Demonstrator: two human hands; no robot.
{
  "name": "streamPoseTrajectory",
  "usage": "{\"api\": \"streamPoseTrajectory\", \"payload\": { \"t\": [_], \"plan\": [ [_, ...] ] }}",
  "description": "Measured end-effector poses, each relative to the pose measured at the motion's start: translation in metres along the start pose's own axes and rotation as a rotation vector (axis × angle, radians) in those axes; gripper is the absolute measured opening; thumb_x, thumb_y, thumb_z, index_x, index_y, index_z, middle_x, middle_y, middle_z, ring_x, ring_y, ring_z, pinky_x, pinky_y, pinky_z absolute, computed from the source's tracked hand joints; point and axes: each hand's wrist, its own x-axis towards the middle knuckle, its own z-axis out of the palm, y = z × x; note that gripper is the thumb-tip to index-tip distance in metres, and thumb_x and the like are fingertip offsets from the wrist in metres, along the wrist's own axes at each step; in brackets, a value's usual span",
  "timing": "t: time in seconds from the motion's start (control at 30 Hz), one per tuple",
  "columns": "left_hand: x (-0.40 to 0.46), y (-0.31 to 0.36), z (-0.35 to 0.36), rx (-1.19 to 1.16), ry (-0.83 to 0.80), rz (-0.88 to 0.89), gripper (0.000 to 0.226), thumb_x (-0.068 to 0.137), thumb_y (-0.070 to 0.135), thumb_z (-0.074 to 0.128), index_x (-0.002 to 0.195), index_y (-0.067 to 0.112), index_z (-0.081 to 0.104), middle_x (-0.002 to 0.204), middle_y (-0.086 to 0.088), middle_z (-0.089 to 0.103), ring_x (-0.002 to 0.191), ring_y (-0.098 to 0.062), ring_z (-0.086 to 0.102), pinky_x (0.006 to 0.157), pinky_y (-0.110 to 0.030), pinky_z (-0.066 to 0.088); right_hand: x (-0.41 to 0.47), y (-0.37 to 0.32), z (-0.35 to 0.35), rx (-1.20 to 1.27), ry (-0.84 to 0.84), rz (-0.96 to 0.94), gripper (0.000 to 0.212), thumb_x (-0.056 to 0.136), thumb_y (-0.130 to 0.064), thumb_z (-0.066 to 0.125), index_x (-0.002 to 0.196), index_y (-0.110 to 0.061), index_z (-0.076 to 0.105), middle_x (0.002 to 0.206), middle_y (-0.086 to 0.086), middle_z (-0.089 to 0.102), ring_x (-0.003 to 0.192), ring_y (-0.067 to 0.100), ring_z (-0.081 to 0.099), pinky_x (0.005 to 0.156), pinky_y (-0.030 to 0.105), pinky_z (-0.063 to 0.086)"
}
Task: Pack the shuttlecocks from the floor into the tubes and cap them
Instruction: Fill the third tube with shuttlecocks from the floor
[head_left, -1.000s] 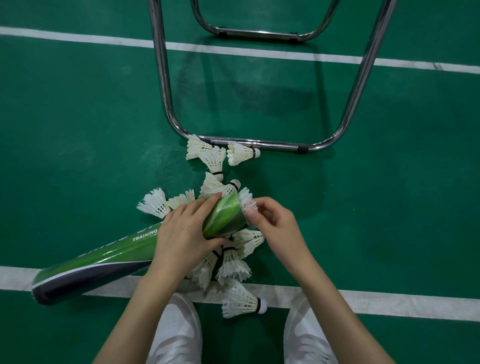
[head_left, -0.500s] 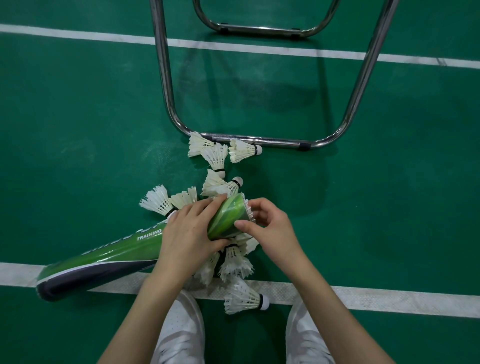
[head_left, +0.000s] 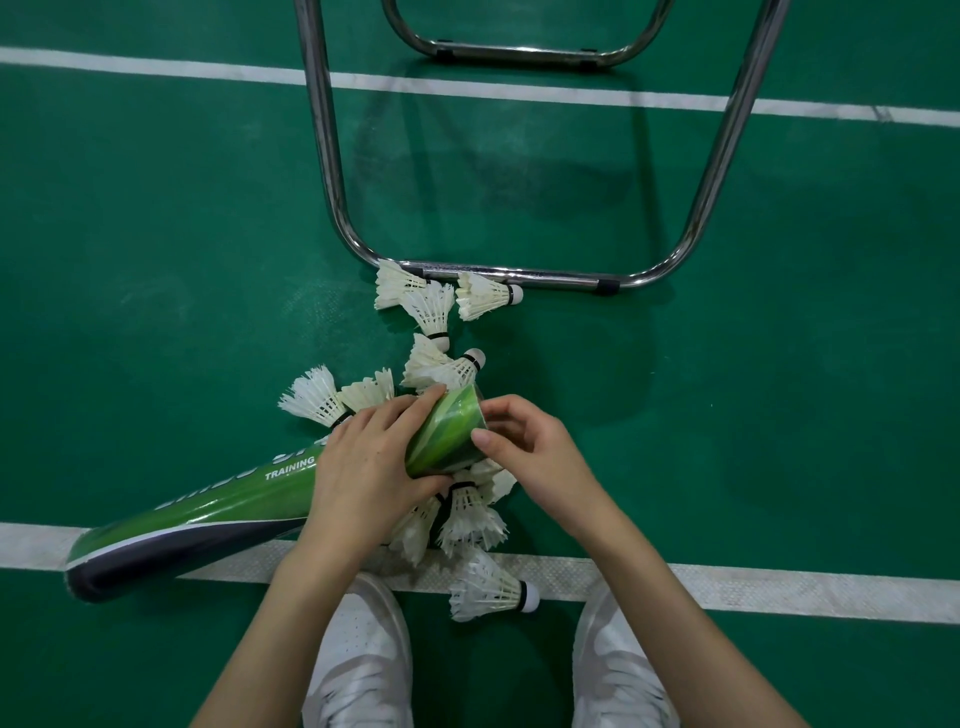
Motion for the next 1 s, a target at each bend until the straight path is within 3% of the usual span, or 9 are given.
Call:
{"api": "streamPoseTrajectory", "payload": {
  "t": [0.1, 0.23, 0.57, 0.8, 0.9, 1.0],
  "plan": [
    [-0.003, -0.011, -0.006, -0.011, 0.005, -0.048, 0.093, 0.059, 0.048, 0.080, 0.139, 0.034, 0.035, 0.121, 0.003, 0.057, 0.106, -0.024, 0.053, 0.087, -0.041, 0.042, 0.002, 0.001, 0.000, -0.010, 0.077, -0.008, 0.009, 0.090, -0.012, 0.058, 0.097, -0.016, 0.062, 0.100, 0.003, 0.067, 0.097, 0.011, 0.062, 0.086, 0.023, 0.050],
    [-0.007, -0.027, -0.013, -0.035, 0.022, -0.104, 0.092, 0.058, 0.044, 0.082, 0.138, 0.031, 0.038, 0.122, 0.000, 0.057, 0.107, -0.025, 0.053, 0.089, -0.043, 0.041, 0.004, 0.004, 0.005, 0.064, 0.079, 0.075, 0.014, 0.095, -0.018, 0.049, 0.105, -0.018, 0.059, 0.102, 0.000, 0.068, 0.093, 0.008, 0.063, 0.083, 0.018, 0.051],
    [-0.011, -0.047, -0.016, -0.033, 0.033, -0.159, 0.089, 0.059, 0.044, 0.081, 0.137, 0.029, 0.040, 0.122, -0.001, 0.057, 0.105, -0.027, 0.053, 0.085, -0.043, 0.043, 0.016, 0.006, 0.032, 0.139, 0.005, 0.198, 0.041, 0.099, -0.025, 0.040, 0.140, -0.027, 0.034, 0.126, -0.001, 0.059, 0.105, 0.015, 0.062, 0.093, 0.031, 0.047],
    [-0.014, -0.046, -0.012, -0.041, 0.020, -0.146, 0.091, 0.058, 0.045, 0.082, 0.137, 0.031, 0.038, 0.123, 0.000, 0.057, 0.107, -0.027, 0.053, 0.086, -0.043, 0.043, 0.023, 0.006, 0.026, 0.168, 0.107, 0.178, 0.032, 0.099, -0.017, 0.041, 0.131, -0.018, 0.044, 0.122, 0.000, 0.057, 0.087, 0.013, 0.062, 0.077, 0.023, 0.051],
    [-0.014, -0.045, -0.012, -0.037, 0.017, -0.147, 0.092, 0.059, 0.046, 0.081, 0.138, 0.032, 0.038, 0.123, 0.000, 0.057, 0.109, -0.026, 0.052, 0.088, -0.043, 0.042, 0.023, 0.010, 0.025, 0.151, 0.096, 0.204, 0.041, 0.099, -0.019, 0.040, 0.140, -0.021, 0.036, 0.129, 0.000, 0.054, 0.091, 0.013, 0.064, 0.083, 0.029, 0.050],
    [-0.014, -0.045, -0.011, -0.034, 0.013, -0.144, 0.092, 0.059, 0.046, 0.081, 0.138, 0.031, 0.038, 0.123, 0.000, 0.057, 0.108, -0.026, 0.053, 0.089, -0.043, 0.042, 0.022, 0.015, 0.027, 0.155, 0.102, 0.213, 0.049, 0.099, -0.020, 0.041, 0.145, -0.026, 0.024, 0.145, 0.001, 0.040, 0.089, 0.011, 0.066, 0.080, 0.025, 0.051]
  ]
}}
